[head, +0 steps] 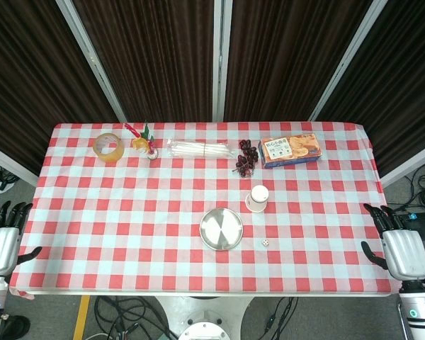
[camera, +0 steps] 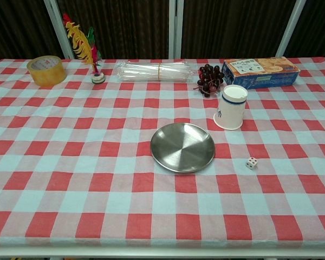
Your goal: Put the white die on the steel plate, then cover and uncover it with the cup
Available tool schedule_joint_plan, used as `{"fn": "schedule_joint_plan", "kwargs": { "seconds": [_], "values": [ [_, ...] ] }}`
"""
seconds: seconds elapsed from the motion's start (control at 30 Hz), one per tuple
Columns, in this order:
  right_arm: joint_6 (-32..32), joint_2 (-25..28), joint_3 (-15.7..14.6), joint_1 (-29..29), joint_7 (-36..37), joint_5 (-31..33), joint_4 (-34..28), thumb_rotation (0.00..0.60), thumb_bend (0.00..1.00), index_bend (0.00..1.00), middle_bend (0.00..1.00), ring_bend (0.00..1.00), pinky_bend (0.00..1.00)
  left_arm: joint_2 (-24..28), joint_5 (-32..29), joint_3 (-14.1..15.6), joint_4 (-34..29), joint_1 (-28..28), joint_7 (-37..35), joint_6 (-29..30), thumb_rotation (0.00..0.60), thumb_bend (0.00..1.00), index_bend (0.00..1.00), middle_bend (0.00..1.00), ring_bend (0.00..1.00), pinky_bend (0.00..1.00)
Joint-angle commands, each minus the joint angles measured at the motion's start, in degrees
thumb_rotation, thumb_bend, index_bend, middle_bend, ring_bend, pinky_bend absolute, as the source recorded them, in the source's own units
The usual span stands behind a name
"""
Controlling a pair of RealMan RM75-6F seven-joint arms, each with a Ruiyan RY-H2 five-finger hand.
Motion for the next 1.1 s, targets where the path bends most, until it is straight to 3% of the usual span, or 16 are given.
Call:
{"fn": "schedule_joint_plan", "kwargs": {
  "seconds": [0.03, 0.37, 0.47, 0.6, 0.8, 0.97, 1.1],
  "values": [
    [0.16, 0.11, 0.05, 0.04, -0.11, -0.21, -0.2, 0.6, 0.23, 0.12, 0.19, 0.11, 0.26, -0.02, 0.29, -0.09, 0.06, -0.05, 0.05, 0.27, 0.6, 0.0, 0.14, 0.13, 0.02, 0.04],
    [0.05, 0.52, -0.75, 0.76, 1.16, -3.35, -0.48, 0.6, 0.23, 0.12, 0.24, 0.16, 0.27, 0.02, 0.9, 0.14, 0.06, 0.35, -0.63, 0.89, 0.6, 0.0, 0.14, 0.13, 0.02, 0.04],
    [-2.62, 0.76, -1.09, 2.99, 0.4, -5.59, -1.05, 0.6, 0.22, 0.14, 0.35, 0.29, 0.36, -0.1, 1.33, 0.25, 0.43, 0.21, -0.65, 0.82, 0.6, 0.0, 0.14, 0.13, 0.02, 0.04],
    [-8.98, 0.38, -1.15, 7.7, -1.78, -7.95, -1.86, 0.6, 0.22, 0.24, 0.54, 0.55, 0.61, -0.2, 1.74, 0.29, 0.77, 0.1, -0.92, 0.82, 0.6, 0.0, 0.14, 0.13, 0.02, 0.04],
    [-23.09, -3.25, -0.57, 16.47, -5.35, -6.76, -1.03, 0.6, 0.22, 0.34, 0.77, 0.78, 0.84, -0.28, 2.28, 0.59, 1.4, 0.18, -1.51, 0.84, 0.6, 0.0, 0.14, 0.13, 0.02, 0.04],
    [-31.81, -9.25, -0.23, 21.75, -8.46, -3.65, 2.74, 0.6, 0.22, 0.37, 0.86, 0.87, 0.92, -0.16, 2.53, 0.78, 1.67, -0.01, -1.74, 0.33, 0.6, 0.0, 0.14, 0.13, 0.02, 0.04],
    [-35.19, -13.63, -0.52, 23.98, -10.99, -1.9, 6.02, 0.6, 0.22, 0.37, 0.87, 0.88, 0.93, -0.24, 2.47, 0.71, 1.85, 0.07, -2.02, 0.46, 0.6, 0.0, 0.14, 0.13, 0.02, 0.04]
  ]
}}
